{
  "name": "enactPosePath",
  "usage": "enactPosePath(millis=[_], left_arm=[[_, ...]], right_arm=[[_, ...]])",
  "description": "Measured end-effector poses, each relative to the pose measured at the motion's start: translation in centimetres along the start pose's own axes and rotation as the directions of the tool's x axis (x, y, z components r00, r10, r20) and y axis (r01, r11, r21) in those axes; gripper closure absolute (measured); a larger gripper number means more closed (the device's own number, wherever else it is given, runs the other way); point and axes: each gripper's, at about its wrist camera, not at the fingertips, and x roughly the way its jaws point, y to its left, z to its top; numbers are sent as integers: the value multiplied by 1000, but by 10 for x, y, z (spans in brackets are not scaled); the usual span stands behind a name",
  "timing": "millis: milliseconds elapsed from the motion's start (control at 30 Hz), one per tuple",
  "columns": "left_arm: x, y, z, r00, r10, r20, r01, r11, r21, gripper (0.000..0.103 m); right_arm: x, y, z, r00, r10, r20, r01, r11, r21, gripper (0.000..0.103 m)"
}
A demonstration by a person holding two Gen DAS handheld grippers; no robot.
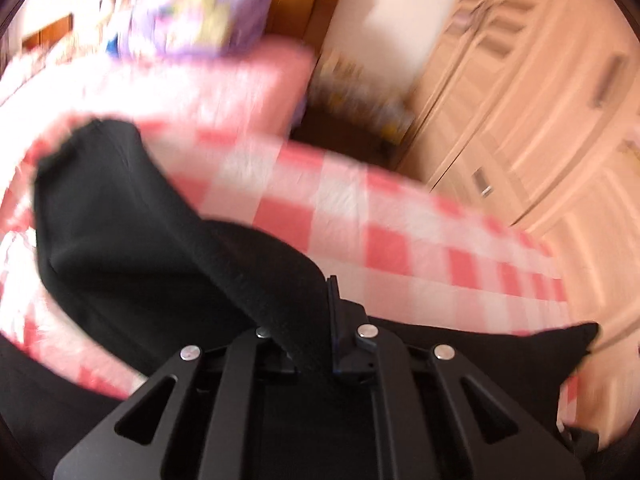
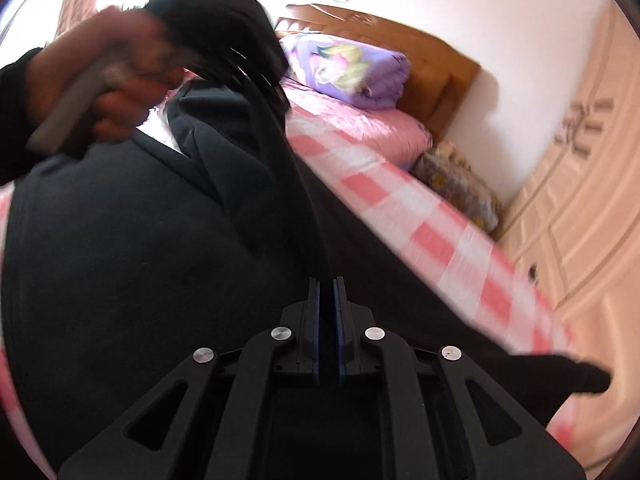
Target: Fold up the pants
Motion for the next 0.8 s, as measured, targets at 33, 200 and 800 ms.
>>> enactPosePath(millis=[33, 200, 800], left_arm=[[-28, -2, -15, 997, -17, 74, 16, 1000, 13, 95], [-100, 9, -96, 969, -112, 218, 117, 993, -7, 95], [-53, 60, -158, 985, -174, -14, 170, 975, -146, 53]], right_arm=[[-6, -3, -3, 1000, 15, 8, -15, 999, 44, 89], [-47, -19, -31, 991, 122, 61, -134, 950, 282, 31], [-57, -154, -159, 989, 8, 148, -142, 328, 934, 19]])
